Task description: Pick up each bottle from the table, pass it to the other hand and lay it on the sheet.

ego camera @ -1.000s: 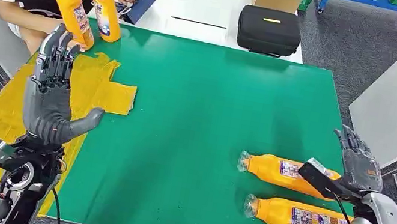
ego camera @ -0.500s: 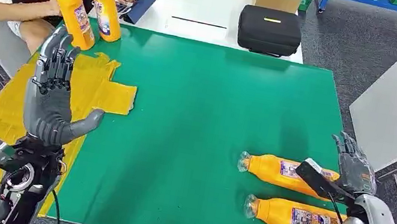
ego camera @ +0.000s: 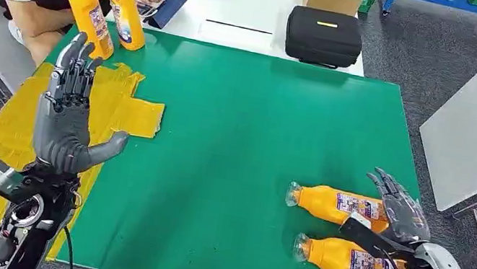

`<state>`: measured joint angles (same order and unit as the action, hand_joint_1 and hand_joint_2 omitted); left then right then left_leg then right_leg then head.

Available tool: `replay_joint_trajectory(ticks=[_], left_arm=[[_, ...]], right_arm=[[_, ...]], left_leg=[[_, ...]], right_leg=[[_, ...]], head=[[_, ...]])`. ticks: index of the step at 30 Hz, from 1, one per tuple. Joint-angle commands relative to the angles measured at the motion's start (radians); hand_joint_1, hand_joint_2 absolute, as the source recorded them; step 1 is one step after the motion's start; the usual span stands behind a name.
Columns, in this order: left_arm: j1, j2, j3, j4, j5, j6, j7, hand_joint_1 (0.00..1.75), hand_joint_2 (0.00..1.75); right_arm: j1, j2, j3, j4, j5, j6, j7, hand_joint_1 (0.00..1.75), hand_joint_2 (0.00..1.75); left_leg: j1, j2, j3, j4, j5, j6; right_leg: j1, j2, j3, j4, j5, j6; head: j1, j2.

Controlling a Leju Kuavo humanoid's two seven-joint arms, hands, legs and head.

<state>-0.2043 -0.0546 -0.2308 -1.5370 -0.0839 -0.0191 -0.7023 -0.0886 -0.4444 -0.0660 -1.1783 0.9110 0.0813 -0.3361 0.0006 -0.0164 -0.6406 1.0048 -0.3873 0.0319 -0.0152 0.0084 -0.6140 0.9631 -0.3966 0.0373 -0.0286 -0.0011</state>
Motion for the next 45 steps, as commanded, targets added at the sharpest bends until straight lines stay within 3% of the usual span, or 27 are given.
replay_joint_trajectory(ticks=[1,15,20,35,45], left_arm=[[-0.037,0.001,0.011,0.068,0.002,-0.005,0.004,0.00,1.75],[-0.036,-0.002,0.026,0.088,0.008,-0.006,0.004,0.00,1.75],[-0.035,-0.007,0.026,0.095,0.007,-0.009,0.004,0.00,1.75],[-0.043,-0.018,0.033,0.114,0.008,-0.018,0.004,0.00,1.75],[-0.044,-0.019,0.037,0.122,0.008,-0.017,0.004,0.00,1.75]], right_arm=[[-0.013,0.015,0.019,-0.009,0.004,0.023,-0.004,0.00,1.75],[-0.059,0.024,0.038,0.059,0.057,0.021,0.058,0.00,1.75],[-0.050,0.029,0.036,0.066,0.066,0.015,0.071,0.00,1.75],[-0.034,0.046,0.035,0.068,0.084,0.028,0.103,0.00,1.75],[-0.105,0.050,0.062,0.166,0.100,0.048,0.099,0.00,1.75]], left_leg=[[0.000,0.002,0.006,-0.001,-0.003,-0.002],[0.000,0.005,0.011,-0.001,-0.005,-0.003],[0.000,0.002,0.005,-0.001,-0.002,-0.002],[0.000,0.002,0.009,-0.001,-0.004,-0.002],[0.000,0.005,0.009,-0.001,-0.004,-0.002]], right_leg=[[0.000,0.000,0.005,0.000,-0.002,-0.002],[0.000,0.002,0.009,0.000,-0.004,-0.003],[0.001,0.000,0.005,-0.001,-0.001,-0.002],[0.000,0.000,0.008,-0.001,-0.003,-0.003],[0.001,0.002,0.008,-0.001,-0.002,-0.002]], head=[[0.000,0.000],[0.000,0.000],[0.000,0.000],[0.000,0.000],[0.000,0.000]])
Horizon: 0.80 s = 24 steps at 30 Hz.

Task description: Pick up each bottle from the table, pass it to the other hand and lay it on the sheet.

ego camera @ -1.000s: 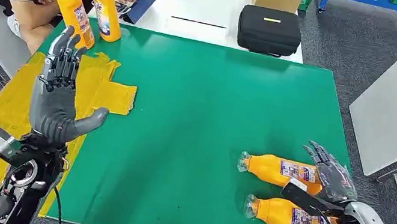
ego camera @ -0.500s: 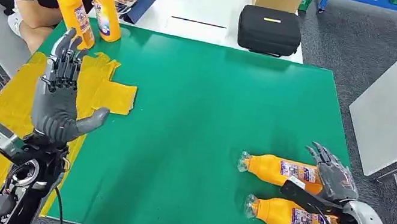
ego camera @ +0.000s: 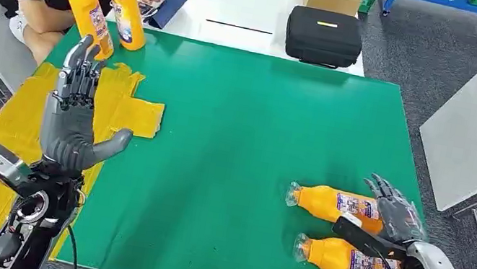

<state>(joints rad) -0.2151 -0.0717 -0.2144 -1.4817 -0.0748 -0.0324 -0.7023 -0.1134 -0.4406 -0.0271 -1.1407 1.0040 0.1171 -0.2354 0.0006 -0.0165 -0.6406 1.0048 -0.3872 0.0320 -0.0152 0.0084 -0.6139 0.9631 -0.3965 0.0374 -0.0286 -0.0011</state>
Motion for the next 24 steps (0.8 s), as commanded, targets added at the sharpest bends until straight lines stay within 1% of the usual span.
replay_joint_trajectory(ticks=[1,3,6,7,9,10,11,12,13,14,15,16,17,18,19,20,21,22,23,24], left_arm=[[-0.029,-0.001,0.025,0.064,0.001,-0.003,0.004,0.00,1.75],[-0.025,-0.001,0.027,0.061,0.002,-0.004,0.004,0.00,1.75],[-0.025,-0.001,0.027,0.061,0.002,-0.004,0.004,0.00,1.75],[-0.025,-0.001,0.027,0.061,0.002,-0.004,0.004,0.00,1.75],[-0.025,-0.001,0.027,0.061,0.002,-0.004,0.004,0.00,1.75],[-0.025,-0.001,0.027,0.061,0.002,-0.004,0.004,0.00,1.75],[-0.025,-0.001,0.027,0.061,0.002,-0.004,0.004,0.00,1.75],[-0.025,-0.001,0.027,0.061,0.002,-0.004,0.004,0.00,1.75],[-0.025,-0.001,0.027,0.061,0.002,-0.004,0.004,0.00,1.75],[-0.025,-0.001,0.027,0.061,0.002,-0.004,0.004,0.00,1.75],[-0.025,-0.001,0.027,0.061,0.002,-0.004,0.004,0.00,1.75],[-0.025,-0.001,0.027,0.061,0.002,-0.004,0.004,0.00,1.75],[-0.025,-0.001,0.027,0.061,0.002,-0.004,0.004,0.00,1.75],[-0.025,-0.001,0.027,0.061,0.002,-0.004,0.004,0.00,1.75],[-0.025,-0.001,0.027,0.061,0.002,-0.004,0.004,0.00,1.75],[-0.025,-0.001,0.027,0.061,0.002,-0.004,0.004,0.00,1.75],[-0.025,-0.001,0.027,0.061,0.002,-0.004,0.004,0.00,1.75],[-0.025,-0.001,0.027,0.061,0.002,-0.004,0.004,0.00,1.75],[-0.025,-0.001,0.027,0.061,0.002,-0.004,0.004,0.00,1.75],[-0.023,-0.002,0.027,0.060,0.003,-0.004,0.004,0.00,1.75]], right_arm=[[-0.092,0.044,0.026,0.146,0.008,0.015,-0.003,0.00,1.75],[-0.100,0.042,0.028,0.159,0.008,0.017,-0.005,0.00,1.75],[-0.100,0.042,0.028,0.159,0.008,0.017,-0.005,0.00,1.75],[-0.100,0.042,0.028,0.159,0.008,0.017,-0.005,0.00,1.75],[-0.100,0.042,0.028,0.159,0.008,0.017,-0.005,0.00,1.75],[-0.100,0.042,0.028,0.159,0.008,0.017,-0.005,0.00,1.75],[-0.100,0.042,0.028,0.159,0.008,0.017,-0.005,0.00,1.75],[-0.100,0.042,0.028,0.159,0.008,0.017,-0.005,0.00,1.75],[-0.100,0.042,0.028,0.159,0.008,0.017,-0.005,0.00,1.75],[-0.100,0.042,0.028,0.159,0.008,0.017,-0.005,0.00,1.75],[-0.100,0.042,0.028,0.159,0.008,0.017,-0.005,0.00,1.75],[-0.100,0.042,0.028,0.159,0.008,0.017,-0.005,0.00,1.75],[-0.100,0.042,0.028,0.159,0.008,0.017,-0.005,0.00,1.75],[-0.100,0.042,0.028,0.159,0.008,0.017,-0.005,0.00,1.75],[-0.100,0.042,0.028,0.159,0.008,0.017,-0.005,0.00,1.75],[-0.100,0.042,0.028,0.159,0.008,0.017,-0.005,0.00,1.75],[-0.100,0.042,0.028,0.159,0.008,0.017,-0.005,0.00,1.75],[-0.100,0.042,0.028,0.159,0.008,0.017,-0.005,0.00,1.75],[-0.100,0.042,0.028,0.159,0.008,0.017,-0.005,0.00,1.75],[-0.108,0.040,0.030,0.168,0.008,0.019,-0.007,0.00,1.75]], left_leg=[[0.000,0.003,0.006,-0.001,-0.002,-0.002],[0.000,0.004,0.009,-0.001,-0.004,-0.002],[0.000,0.004,0.010,-0.001,-0.004,-0.003],[0.000,0.003,0.005,-0.001,-0.002,-0.001],[0.000,0.004,0.008,-0.001,-0.003,-0.002],[0.000,0.003,0.005,-0.001,-0.002,-0.001],[0.000,0.003,0.005,-0.001,-0.002,-0.002],[0.000,0.004,0.008,-0.001,-0.004,-0.002],[0.000,0.003,0.005,-0.001,-0.002,-0.002],[0.000,0.004,0.008,-0.001,-0.004,-0.002],[0.000,0.003,0.005,-0.001,-0.002,-0.002],[0.000,0.004,0.008,-0.001,-0.004,-0.002],[0.000,0.003,0.006,-0.001,-0.002,-0.002],[0.000,0.004,0.008,-0.001,-0.003,-0.002],[0.000,0.003,0.005,-0.001,-0.002,-0.002],[0.000,0.004,0.008,-0.001,-0.004,-0.002],[0.000,0.003,0.005,-0.001,-0.002,-0.002],[0.000,0.004,0.008,-0.001,-0.004,-0.002],[0.000,0.003,0.005,-0.001,-0.002,-0.002],[0.000,0.004,0.008,-0.001,-0.004,-0.002]], right_leg=[[0.001,0.001,0.005,-0.001,-0.001,-0.002],[0.000,0.002,0.008,-0.001,-0.003,-0.002],[0.000,0.002,0.008,-0.001,-0.003,-0.003],[0.000,0.001,0.004,-0.001,-0.001,-0.001],[0.001,0.002,0.007,-0.001,-0.002,-0.002],[0.001,0.001,0.004,-0.001,-0.001,-0.001],[0.001,0.001,0.004,-0.001,-0.001,-0.002],[0.000,0.001,0.007,-0.001,-0.003,-0.002],[0.000,0.001,0.005,-0.001,-0.002,-0.002],[0.000,0.002,0.007,-0.001,-0.003,-0.002],[0.000,0.001,0.005,-0.001,-0.001,-0.002],[0.001,0.002,0.007,-0.001,-0.003,-0.002],[0.000,0.001,0.005,-0.001,-0.001,-0.002],[0.000,0.002,0.007,-0.001,-0.002,-0.002],[0.001,0.001,0.004,-0.001,-0.001,-0.002],[0.000,0.002,0.007,-0.001,-0.003,-0.002],[0.000,0.002,0.004,-0.001,-0.001,-0.002],[0.000,0.002,0.007,-0.001,-0.003,-0.002],[0.000,0.002,0.005,-0.001,-0.002,-0.002],[0.000,0.002,0.007,0.000,-0.003,-0.002]], head=[[0.000,0.000],[0.000,0.000],[0.000,0.000],[0.000,0.000],[0.000,0.000],[0.000,0.000],[0.000,0.000],[0.000,0.000],[0.000,0.000],[0.000,0.000],[0.000,0.000],[0.000,0.000],[0.000,0.000],[0.000,0.000],[0.000,0.000],[0.000,0.000],[0.000,0.000],[0.000,0.000],[0.000,0.000],[0.000,0.000]])
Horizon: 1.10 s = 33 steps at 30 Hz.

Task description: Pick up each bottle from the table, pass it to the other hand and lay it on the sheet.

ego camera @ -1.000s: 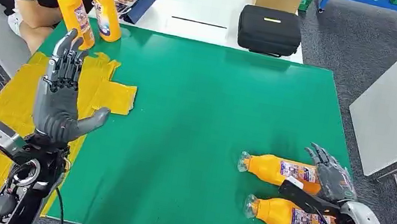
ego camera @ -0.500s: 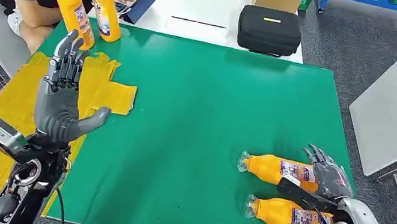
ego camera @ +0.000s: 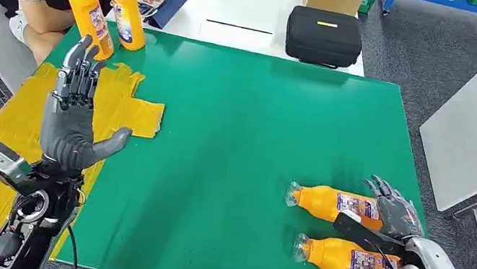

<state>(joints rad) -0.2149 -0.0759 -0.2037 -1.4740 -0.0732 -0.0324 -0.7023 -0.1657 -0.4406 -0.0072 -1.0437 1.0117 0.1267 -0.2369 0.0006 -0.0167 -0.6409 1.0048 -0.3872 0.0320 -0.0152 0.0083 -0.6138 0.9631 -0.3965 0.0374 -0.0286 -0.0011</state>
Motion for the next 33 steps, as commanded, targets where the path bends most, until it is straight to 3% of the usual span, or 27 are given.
replay_joint_trajectory(ticks=[1,33], left_arm=[[-0.022,0.003,0.018,0.052,0.001,-0.004,0.004,0.00,1.75],[0.004,-0.012,0.052,0.089,0.008,-0.011,0.004,0.00,1.75]], right_arm=[[-0.062,0.041,0.012,0.082,0.000,0.010,-0.007,0.00,1.75],[-0.315,0.085,0.125,0.518,0.031,0.006,-0.065,0.00,1.75]], left_leg=[[0.000,0.003,0.006,-0.001,-0.002,-0.002],[0.000,0.004,0.006,-0.001,-0.002,-0.002]], right_leg=[[0.000,0.002,0.005,-0.001,-0.001,-0.002],[0.001,0.002,0.005,-0.001,-0.001,-0.002]], head=[[0.000,0.000],[0.000,0.000]])
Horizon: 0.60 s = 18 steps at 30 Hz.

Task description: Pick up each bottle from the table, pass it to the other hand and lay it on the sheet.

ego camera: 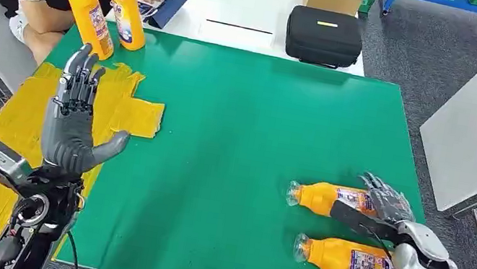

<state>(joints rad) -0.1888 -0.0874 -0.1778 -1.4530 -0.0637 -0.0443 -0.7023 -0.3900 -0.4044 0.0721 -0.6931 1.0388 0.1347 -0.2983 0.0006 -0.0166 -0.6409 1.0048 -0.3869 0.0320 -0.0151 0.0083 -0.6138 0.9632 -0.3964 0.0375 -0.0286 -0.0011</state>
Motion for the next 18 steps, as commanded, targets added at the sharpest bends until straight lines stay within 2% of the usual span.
replay_joint_trajectory(ticks=[1,13,14,15,16,17,18], left_arm=[[-0.022,-0.001,0.027,0.068,-0.002,0.003,0.004,0.00,1.75],[-0.020,-0.002,0.028,0.066,-0.003,0.003,0.004,0.00,1.75],[-0.023,-0.003,0.027,0.070,-0.005,0.001,0.004,0.00,1.75],[-0.025,-0.004,0.028,0.072,-0.006,0.002,0.004,0.00,1.75],[-0.026,-0.005,0.028,0.072,-0.006,0.003,0.004,0.00,1.75],[-0.027,-0.004,0.030,0.073,-0.006,0.003,0.004,0.00,1.75],[-0.027,-0.004,0.031,0.073,-0.006,0.002,0.004,0.00,1.75]], right_arm=[[-0.092,0.059,0.051,0.174,0.010,-0.008,0.002,0.00,1.75],[-0.100,0.066,0.054,0.190,0.011,-0.017,0.005,0.02,1.75],[-0.100,0.068,0.055,0.199,0.011,-0.018,0.005,0.16,1.75],[-0.102,0.069,0.058,0.206,0.012,-0.019,0.005,0.40,1.75],[-0.102,0.070,0.059,0.208,0.012,-0.020,0.005,0.52,1.75],[-0.102,0.071,0.060,0.210,0.012,-0.021,0.004,0.31,1.75],[-0.102,0.073,0.062,0.212,0.013,-0.023,0.004,0.54,1.75]], left_leg=[[0.000,0.004,0.008,-0.001,-0.003,-0.002],[0.000,0.003,0.007,-0.001,-0.002,-0.002],[0.000,0.004,0.009,-0.001,-0.003,-0.002],[0.000,0.002,0.005,-0.001,-0.002,-0.002],[0.000,0.003,0.008,-0.001,-0.003,-0.002],[0.000,0.004,0.009,-0.001,-0.004,-0.002],[0.000,0.002,0.007,-0.001,-0.002,-0.002]], right_leg=[[0.001,0.002,0.007,-0.001,-0.002,-0.002],[0.001,0.002,0.006,-0.001,-0.001,-0.002],[0.001,0.002,0.007,-0.001,-0.002,-0.002],[0.001,0.001,0.005,-0.001,-0.001,-0.001],[0.001,0.001,0.007,-0.001,-0.002,-0.002],[0.001,0.001,0.008,-0.001,-0.003,-0.002],[0.001,0.001,0.006,-0.001,-0.001,-0.002]], head=[[0.000,0.000],[0.000,0.000],[0.000,0.000],[0.000,0.000],[0.000,0.000],[0.000,0.000],[0.000,0.000]])
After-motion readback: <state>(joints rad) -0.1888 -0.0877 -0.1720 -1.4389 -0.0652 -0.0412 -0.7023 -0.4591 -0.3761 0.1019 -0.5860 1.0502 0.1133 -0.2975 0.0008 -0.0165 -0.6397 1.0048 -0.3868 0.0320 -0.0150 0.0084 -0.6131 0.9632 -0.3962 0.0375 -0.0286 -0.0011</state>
